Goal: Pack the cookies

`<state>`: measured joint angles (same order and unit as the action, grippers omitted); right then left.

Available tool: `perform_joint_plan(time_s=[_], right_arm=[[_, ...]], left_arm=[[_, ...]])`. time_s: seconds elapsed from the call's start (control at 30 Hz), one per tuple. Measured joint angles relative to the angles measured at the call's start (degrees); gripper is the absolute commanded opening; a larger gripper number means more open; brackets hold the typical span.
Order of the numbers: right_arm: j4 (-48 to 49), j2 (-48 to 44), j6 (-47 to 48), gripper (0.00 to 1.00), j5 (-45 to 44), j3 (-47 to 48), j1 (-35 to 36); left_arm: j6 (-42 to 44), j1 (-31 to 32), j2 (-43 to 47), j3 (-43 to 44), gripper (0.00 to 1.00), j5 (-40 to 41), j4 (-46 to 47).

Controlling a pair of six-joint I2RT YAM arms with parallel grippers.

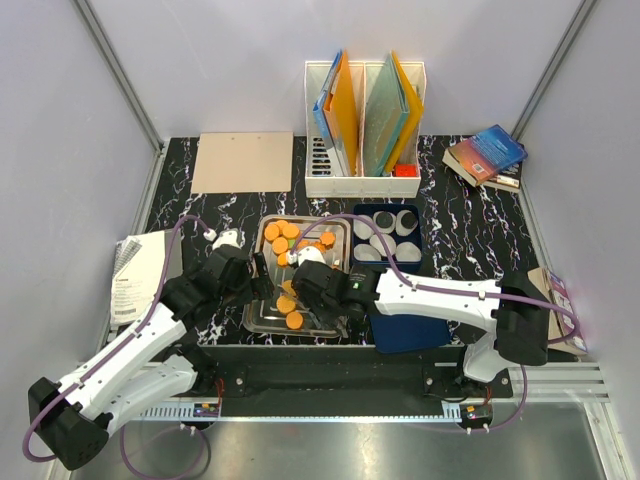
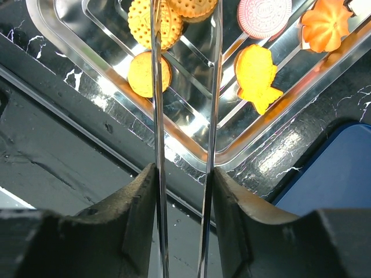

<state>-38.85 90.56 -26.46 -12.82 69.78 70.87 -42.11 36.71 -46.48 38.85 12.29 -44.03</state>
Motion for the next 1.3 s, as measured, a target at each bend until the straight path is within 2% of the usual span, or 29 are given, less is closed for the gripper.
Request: perform_joint_plan(time_s=[0.27,0.5,0.7,0.83,0.97,1.3], right_arm=[[-1.9,-1.0,0.0,0.42,-3.2,0.8,0.0],[-7.3,-9.3,1.0,0.41,-9.8,4.0,-1.6],[-9.1,-17.0,3.0,0.39,-13.1,4.0,-10.6],[-9.5,-18.8,4.7,0.38,-13.9,2.3,-18.1],[-9.4,-18.2,6.8,0.38,-14.0,0.2,-23.9],[-4.8,-12.3,9.9,0.38,-10.7,-1.4,-29.1]], left_arm=[[0.0,0.1,0.0,0.0,0.99,0.0,0.0],[0.0,0.1,0.0,0.0,0.99,0.0,0.0],[0.0,0.1,0.0,0.0,0.99,0.0,0.0],[0.0,0.1,-0.3,0.0,0.99,0.0,0.0],[0.0,0.2,-1.0,0.0,0.99,0.0,0.0],[0.0,0.3,-1.5,0.0,0.99,0.0,0.0]])
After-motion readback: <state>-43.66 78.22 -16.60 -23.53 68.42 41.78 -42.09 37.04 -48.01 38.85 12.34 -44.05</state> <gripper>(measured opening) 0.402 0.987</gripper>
